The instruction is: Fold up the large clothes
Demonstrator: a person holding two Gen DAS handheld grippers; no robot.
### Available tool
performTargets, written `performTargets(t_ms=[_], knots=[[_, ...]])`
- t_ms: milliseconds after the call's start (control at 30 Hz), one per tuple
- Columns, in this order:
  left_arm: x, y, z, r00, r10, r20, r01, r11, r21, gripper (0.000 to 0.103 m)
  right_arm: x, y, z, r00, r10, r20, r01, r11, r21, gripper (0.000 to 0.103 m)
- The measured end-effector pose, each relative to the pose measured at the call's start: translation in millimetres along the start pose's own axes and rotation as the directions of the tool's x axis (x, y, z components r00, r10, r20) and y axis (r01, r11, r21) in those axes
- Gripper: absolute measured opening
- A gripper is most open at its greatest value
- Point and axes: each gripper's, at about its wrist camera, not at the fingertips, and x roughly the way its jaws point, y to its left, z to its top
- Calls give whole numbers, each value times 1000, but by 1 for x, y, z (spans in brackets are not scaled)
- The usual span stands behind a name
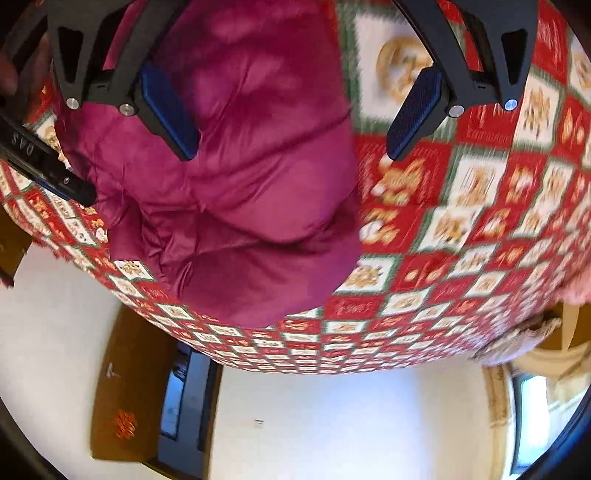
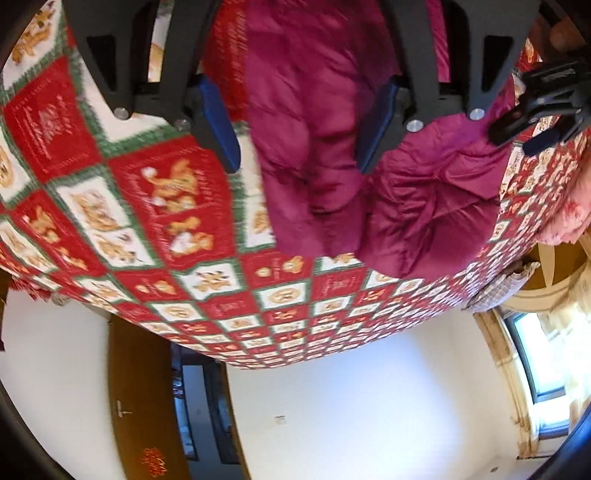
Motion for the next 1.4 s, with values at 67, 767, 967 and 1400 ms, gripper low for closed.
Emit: performTargets(t_ms=[67, 767, 967, 1400], knots=[[6, 7, -7, 998, -46, -46, 44, 998, -52, 102, 5, -4, -3, 1000, -8, -29, 8, 1000, -9, 69], [29, -9, -19, 991, -119, -65, 118, 993, -19, 102, 30, 2, -27, 982, 127, -143, -127, 992, 9, 54], [22, -28, -20, 988, -146, -54, 148, 988, 39, 72, 34, 2, -26, 970, 182, -163, -181, 983, 18, 34], [-43, -52, -14, 994, -98, 55, 90, 986, 142, 27, -7, 2, -32, 950, 305, -67, -303, 952, 31, 18]])
